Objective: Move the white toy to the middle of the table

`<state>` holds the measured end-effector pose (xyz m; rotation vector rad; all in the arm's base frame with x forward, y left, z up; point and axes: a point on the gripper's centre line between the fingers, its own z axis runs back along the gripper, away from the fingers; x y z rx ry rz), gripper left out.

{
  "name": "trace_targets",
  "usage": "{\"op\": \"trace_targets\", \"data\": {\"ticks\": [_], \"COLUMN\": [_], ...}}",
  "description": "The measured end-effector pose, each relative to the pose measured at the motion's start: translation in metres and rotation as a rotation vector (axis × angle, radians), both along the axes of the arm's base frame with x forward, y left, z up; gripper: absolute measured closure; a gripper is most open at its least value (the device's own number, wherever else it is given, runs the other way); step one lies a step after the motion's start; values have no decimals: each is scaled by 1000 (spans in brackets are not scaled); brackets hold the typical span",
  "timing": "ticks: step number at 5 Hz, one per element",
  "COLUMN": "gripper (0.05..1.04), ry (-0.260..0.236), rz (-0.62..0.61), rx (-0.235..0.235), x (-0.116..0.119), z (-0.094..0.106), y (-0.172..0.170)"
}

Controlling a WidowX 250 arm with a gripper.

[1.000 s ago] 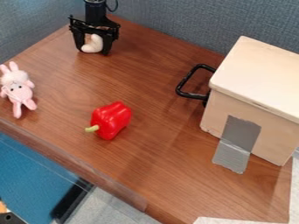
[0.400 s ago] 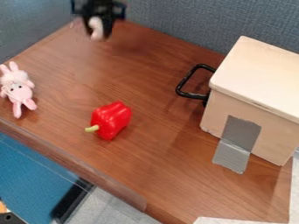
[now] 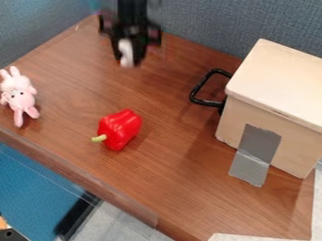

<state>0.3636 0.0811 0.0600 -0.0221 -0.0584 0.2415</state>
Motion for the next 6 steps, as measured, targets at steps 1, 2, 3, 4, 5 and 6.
{"op": "trace_targets", "data": {"ticks": [1, 2, 3, 4, 5, 6], "gripper": [692, 649, 335, 93, 82, 83], "ry": [6, 2, 3, 4, 26, -47], "rz": [-34, -62, -81, -89, -107, -132], "rx": [33, 74, 72, 46, 22, 11], "x": [-9, -11, -14, -16, -20, -12], "z": [-23, -33, -36, -39, -36, -1], "y": [-6, -3, -3, -4, -8, -11]}}
